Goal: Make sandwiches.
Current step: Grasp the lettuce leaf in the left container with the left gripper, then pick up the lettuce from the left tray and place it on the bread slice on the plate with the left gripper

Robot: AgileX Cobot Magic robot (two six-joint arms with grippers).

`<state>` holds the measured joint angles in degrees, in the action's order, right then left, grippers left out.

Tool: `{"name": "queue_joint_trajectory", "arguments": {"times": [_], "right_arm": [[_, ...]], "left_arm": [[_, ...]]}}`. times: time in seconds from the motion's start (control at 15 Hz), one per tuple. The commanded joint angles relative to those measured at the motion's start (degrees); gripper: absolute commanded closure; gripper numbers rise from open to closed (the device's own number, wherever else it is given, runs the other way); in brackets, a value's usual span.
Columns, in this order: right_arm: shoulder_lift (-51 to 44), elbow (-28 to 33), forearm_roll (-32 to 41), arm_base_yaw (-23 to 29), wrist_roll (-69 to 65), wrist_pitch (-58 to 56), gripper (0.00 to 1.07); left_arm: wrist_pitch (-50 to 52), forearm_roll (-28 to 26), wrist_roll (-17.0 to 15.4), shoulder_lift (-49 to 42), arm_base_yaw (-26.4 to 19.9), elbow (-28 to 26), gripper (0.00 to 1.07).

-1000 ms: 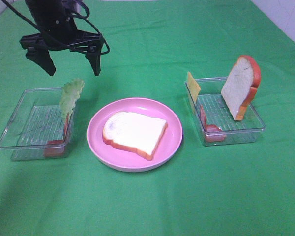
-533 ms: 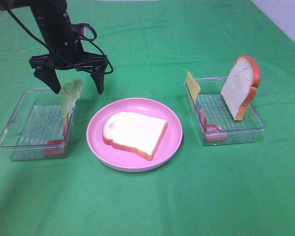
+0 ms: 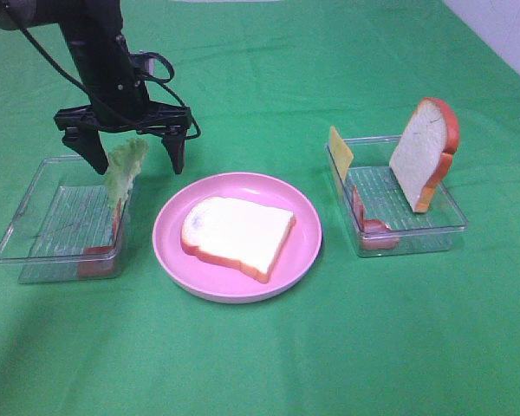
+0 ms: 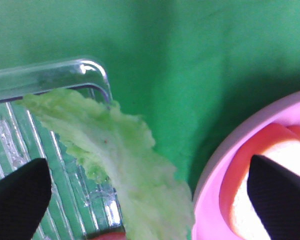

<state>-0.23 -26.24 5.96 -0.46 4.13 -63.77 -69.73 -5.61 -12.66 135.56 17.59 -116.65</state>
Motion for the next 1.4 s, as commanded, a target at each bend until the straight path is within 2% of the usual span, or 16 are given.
{"name": "queue_joint_trajectory", "arguments": {"times": [0.07, 0.27, 0.33, 0.4, 0.47, 0.53, 0.6, 0.67, 0.73, 0.93, 1.4], "right_arm": [[-1.8, 0.3, -0.2, -0.2, 0.0, 0.6, 0.12], [-1.8, 0.3, -0.2, -0.2, 0.0, 0.6, 0.12], [-1.8, 0.3, -0.2, -0.2, 0.0, 0.6, 0.12], [-1.8, 0.3, -0.2, -0.2, 0.0, 0.6, 0.12], [-1.8, 0.3, -0.2, -0.2, 0.0, 0.6, 0.12], [-1.8, 0.3, -0.2, -0.2, 0.0, 0.6, 0.12], [-1.8, 0.3, -0.2, -0.2, 0.0, 0.6, 0.12], [-1.8, 0.3, -0.2, -0.2, 0.0, 0.6, 0.12], [-1.8, 0.3, -0.2, -0.2, 0.0, 0.6, 0.12], [-1.8, 0.3, -0.2, -0.2, 0.0, 0.6, 0.12], [-1.8, 0.3, -0.2, -0.2, 0.0, 0.6, 0.12]], "left_arm": [[-2.2, -0.1, -0.9, 0.1, -0.1, -0.2, 0.06], [-2.2, 0.1, -1.3, 0.1, -0.1, -0.2, 0.22], [-2.1, 0.6, -1.8, 0.1, -0.1, -0.2, 0.32], [-2.2, 1.2, -2.9, 0.1, -0.1, -0.2, 0.43], [-2.1, 1.4, -4.8, 0.1, -0.1, -0.2, 0.67], [-2.1, 1.4, -4.8, 0.1, -0.1, -0.2, 0.67], [-2.1, 1.4, -4.8, 0.1, -0.1, -0.2, 0.78], [-2.2, 1.9, -4.8, 0.1, -0.1, -0.2, 1.0], [-2.2, 1.9, -4.8, 0.0, -0.1, -0.2, 1.07], [-2.2, 2.3, -5.8, -0.2, -0.1, -0.2, 1.07], [-6.0, 1.7, -5.6, -0.7, -0.1, -0.3, 1.07]]}}
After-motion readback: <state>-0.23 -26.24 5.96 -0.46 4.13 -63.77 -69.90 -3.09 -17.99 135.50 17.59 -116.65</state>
